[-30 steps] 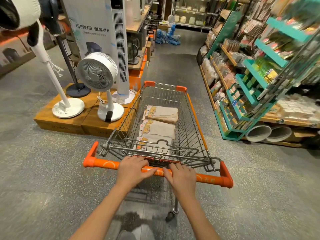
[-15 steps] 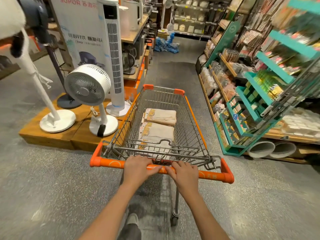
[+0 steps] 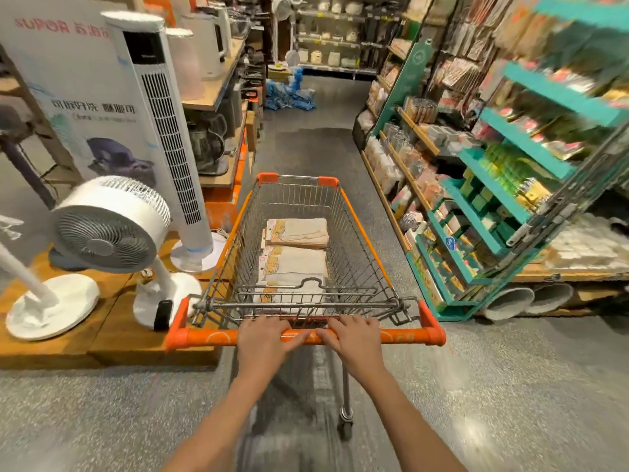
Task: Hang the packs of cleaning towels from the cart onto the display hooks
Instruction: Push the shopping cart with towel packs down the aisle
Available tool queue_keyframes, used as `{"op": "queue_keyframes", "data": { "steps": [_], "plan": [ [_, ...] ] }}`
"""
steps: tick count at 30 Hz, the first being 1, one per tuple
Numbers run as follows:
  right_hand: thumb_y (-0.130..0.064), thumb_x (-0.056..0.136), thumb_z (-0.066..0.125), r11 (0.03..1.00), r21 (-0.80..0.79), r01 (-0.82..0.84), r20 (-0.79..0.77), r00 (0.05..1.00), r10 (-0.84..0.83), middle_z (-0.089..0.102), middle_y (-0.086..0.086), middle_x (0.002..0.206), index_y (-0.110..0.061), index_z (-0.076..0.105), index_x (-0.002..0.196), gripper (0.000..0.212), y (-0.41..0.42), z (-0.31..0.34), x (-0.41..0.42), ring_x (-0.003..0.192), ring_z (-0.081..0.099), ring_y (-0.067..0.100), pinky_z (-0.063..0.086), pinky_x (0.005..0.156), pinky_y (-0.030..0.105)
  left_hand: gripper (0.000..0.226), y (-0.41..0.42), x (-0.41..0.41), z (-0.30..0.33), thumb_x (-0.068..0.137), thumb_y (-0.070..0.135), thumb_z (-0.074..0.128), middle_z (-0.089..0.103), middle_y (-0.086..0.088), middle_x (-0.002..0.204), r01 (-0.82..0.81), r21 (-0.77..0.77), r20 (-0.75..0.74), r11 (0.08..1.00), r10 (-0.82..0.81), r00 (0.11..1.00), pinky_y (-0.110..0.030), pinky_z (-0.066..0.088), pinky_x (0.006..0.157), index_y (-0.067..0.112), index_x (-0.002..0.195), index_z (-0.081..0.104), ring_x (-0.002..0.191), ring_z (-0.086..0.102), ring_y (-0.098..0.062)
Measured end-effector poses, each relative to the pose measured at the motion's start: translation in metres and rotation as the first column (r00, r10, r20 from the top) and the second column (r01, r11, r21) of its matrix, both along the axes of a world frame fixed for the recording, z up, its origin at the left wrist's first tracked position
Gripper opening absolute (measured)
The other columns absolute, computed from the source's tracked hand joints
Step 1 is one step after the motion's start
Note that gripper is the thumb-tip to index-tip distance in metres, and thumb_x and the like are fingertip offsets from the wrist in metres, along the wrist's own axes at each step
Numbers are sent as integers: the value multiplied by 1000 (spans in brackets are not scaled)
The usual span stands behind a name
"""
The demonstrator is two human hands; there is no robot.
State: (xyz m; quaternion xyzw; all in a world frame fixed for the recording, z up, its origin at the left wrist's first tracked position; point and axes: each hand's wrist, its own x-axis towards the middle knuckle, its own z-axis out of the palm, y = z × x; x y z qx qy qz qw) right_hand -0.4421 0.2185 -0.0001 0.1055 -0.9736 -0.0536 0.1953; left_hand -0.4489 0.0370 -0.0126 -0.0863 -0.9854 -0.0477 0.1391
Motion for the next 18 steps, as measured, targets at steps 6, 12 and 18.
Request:
{"op": "queue_keyframes", "data": {
  "steps": [6, 12, 18],
  "plan": [
    [-59, 84, 33, 999, 1, 41, 97, 994, -41, 63, -8, 63, -30, 67, 66, 48, -4, 5, -78, 61, 62, 14, 45, 58, 25, 66, -4, -81, 3, 79, 79, 36, 60, 9, 52, -2, 0, -15, 1000, 2, 1000, -27, 37, 55, 26, 56, 69, 53, 58, -13],
    [-61, 93, 27, 999, -25, 22, 352, 936, -11, 63, 1, 108, -27, 59, 110, 51, 2, -2, -170, 103, 56, 25, 33, 81, 36, 62, -1, -165, 6, 80, 78, 38, 68, 9, 71, -5, -14, 15, 1000, 5, 1000, -30, 32, 64, 27, 74, 73, 69, 61, -14],
    [-64, 89, 8, 997, -78, -2, 308, 951, 26, 64, -1, 104, -26, 59, 101, 65, 9, -9, -261, 97, 56, 24, 34, 79, 38, 80, 6, -257, 8, 77, 84, 10, 68, 13, 90, -54, -71, 126, 996, 62, 990, -29, 30, 68, 33, 97, 69, 85, 58, -9]
  ]
}}
